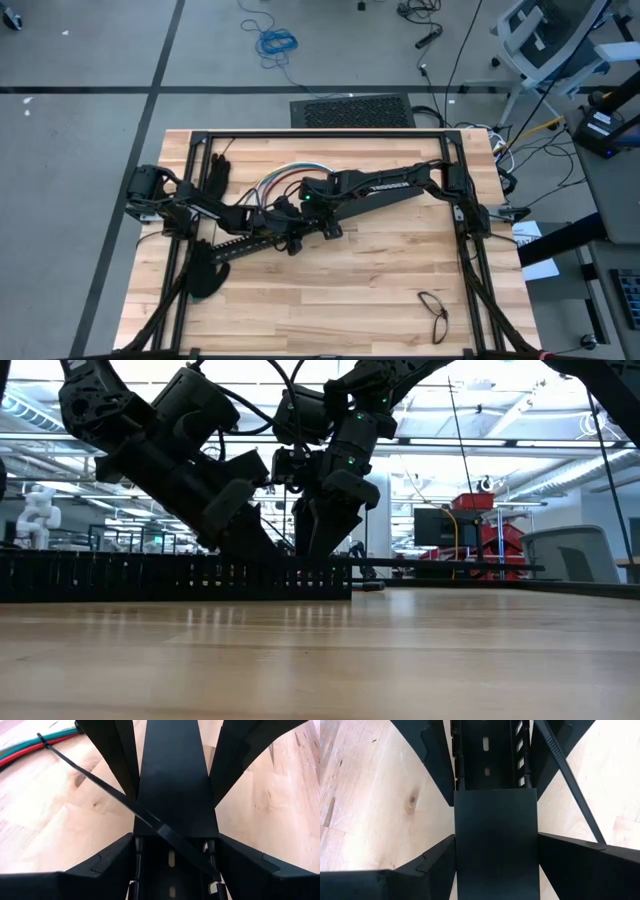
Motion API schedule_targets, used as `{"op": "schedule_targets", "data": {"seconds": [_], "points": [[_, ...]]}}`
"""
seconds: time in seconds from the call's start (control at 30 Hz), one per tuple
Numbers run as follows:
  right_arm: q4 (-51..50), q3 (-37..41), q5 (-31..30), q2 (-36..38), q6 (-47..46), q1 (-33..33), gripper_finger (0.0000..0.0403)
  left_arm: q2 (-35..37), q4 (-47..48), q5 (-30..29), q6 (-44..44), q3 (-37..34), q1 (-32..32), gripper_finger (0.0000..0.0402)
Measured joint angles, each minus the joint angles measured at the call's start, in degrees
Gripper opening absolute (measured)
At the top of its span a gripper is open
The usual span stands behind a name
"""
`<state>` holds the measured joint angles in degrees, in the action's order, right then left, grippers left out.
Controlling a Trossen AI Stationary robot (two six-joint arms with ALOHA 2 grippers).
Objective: Ziptie cables
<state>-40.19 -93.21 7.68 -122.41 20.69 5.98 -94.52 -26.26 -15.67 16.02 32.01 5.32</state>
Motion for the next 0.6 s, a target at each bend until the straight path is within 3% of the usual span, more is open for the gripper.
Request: {"op": "schedule_targets", "data": {"seconds": [0.6], "points": [[-0.3, 0.0, -0.2, 0.0, 0.9, 0.0, 0.0245, 2.1, 7.9, 0.6, -0.2, 0.0, 0.0, 0.026]]}}
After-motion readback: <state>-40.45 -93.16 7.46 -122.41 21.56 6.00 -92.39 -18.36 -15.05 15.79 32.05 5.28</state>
